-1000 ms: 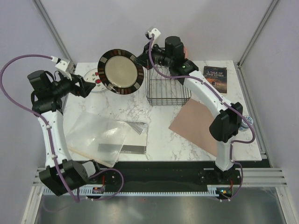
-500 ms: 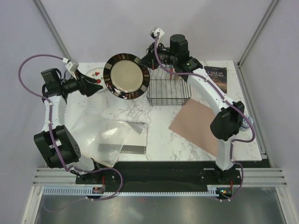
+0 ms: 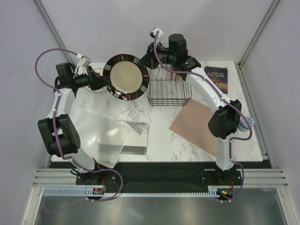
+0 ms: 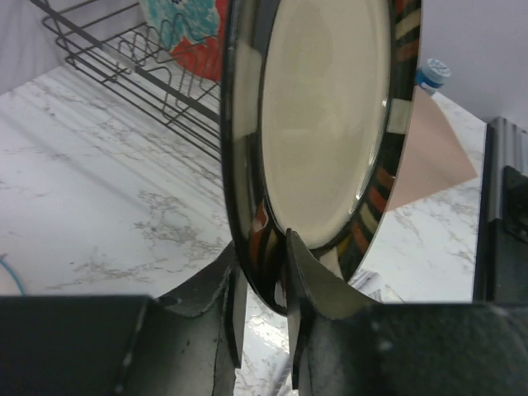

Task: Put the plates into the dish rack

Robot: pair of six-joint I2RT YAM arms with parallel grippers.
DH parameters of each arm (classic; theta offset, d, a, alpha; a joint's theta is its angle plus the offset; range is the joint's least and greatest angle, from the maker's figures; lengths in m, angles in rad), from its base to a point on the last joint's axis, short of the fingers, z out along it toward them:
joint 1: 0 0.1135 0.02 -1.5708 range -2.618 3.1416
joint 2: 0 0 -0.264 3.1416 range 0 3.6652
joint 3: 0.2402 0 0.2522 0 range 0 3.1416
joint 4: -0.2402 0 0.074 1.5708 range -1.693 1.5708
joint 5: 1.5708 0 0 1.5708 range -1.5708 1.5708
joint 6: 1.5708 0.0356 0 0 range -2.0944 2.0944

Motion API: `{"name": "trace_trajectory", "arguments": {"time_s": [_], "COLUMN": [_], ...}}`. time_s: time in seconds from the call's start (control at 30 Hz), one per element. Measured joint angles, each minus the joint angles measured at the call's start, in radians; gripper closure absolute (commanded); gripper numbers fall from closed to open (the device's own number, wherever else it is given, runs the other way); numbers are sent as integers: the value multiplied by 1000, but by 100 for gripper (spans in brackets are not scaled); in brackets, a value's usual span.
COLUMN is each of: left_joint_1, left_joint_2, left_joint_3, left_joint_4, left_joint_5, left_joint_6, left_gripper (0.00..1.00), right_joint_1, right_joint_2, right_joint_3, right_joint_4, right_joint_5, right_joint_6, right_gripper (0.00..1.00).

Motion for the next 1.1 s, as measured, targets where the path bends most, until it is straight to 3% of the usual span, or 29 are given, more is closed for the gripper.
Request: {"name": "trace_trajectory", "arguments": {"time_s": [0.1,0.17,0.2,0.23,0.27,0.33,0.6,1.1], "left_joint_1": [-3,1,2,2,2,0,-3,-2], "left_joint_2": [33,51,59,64,66,66,86,87], "left_joint_3": [29,39,42,42,42,43,43,52], "left_joint_4": [7,5,5,3,2,8,9,37], "left_joint_5": [31,51,58,65,70,63,24,14], "left_joint_6": [-53,-85,-100,-111,-116,-111,-106,-116], "left_gripper": [96,98,98,98,98,98,98,98], "right_joint_1": [-2,-2,-2,-2,-2,-2,-5,-8], "right_joint_2": [0,0,0,0,0,0,14,129], "right_joint_3": [3,2,2,2,2,2,30,64], "right_joint_4": [-3,-4,-7,-13,-18,-32,-152,-259], "right_joint_5": [-10,-19,-23,-26,-28,-35,-102,-201], "right_joint_6": [-24,-54,-70,-83,-89,-98,-200,-219], "right_gripper": [100,97,83,52,44,38,37,36]}}
